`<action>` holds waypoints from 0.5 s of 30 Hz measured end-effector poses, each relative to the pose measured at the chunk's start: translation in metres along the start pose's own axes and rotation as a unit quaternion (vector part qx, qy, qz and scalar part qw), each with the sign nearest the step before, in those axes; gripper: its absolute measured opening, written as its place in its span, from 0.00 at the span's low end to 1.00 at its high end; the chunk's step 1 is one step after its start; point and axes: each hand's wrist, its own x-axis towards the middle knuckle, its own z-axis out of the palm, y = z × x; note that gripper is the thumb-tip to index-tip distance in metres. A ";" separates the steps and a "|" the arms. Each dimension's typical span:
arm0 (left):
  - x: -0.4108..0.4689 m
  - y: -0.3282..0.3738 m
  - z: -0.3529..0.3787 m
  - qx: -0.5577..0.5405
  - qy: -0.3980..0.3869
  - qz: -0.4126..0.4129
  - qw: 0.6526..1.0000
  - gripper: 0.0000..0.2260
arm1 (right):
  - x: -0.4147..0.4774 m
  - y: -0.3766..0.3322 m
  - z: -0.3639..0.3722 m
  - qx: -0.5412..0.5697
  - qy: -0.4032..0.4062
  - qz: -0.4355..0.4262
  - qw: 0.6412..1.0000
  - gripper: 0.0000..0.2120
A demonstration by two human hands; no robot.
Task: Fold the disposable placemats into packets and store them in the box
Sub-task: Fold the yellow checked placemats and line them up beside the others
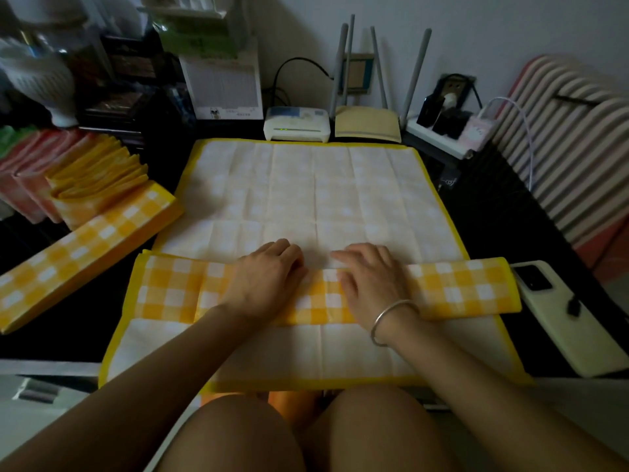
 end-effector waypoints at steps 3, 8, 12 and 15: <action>0.003 0.003 -0.002 0.050 -0.028 0.011 0.998 0.11 | -0.007 -0.009 0.013 -0.055 -0.087 -0.004 0.995 0.31; 0.011 0.033 -0.010 0.131 -0.080 -0.007 0.988 0.15 | -0.007 -0.008 0.017 -0.127 -0.123 0.001 0.984 0.31; -0.010 0.035 0.006 0.050 -0.142 0.011 0.989 0.33 | -0.007 -0.011 0.016 -0.147 -0.126 0.001 0.981 0.35; -0.022 0.022 0.012 0.031 -0.105 0.026 0.994 0.28 | -0.008 -0.012 0.016 -0.126 -0.111 0.002 0.986 0.35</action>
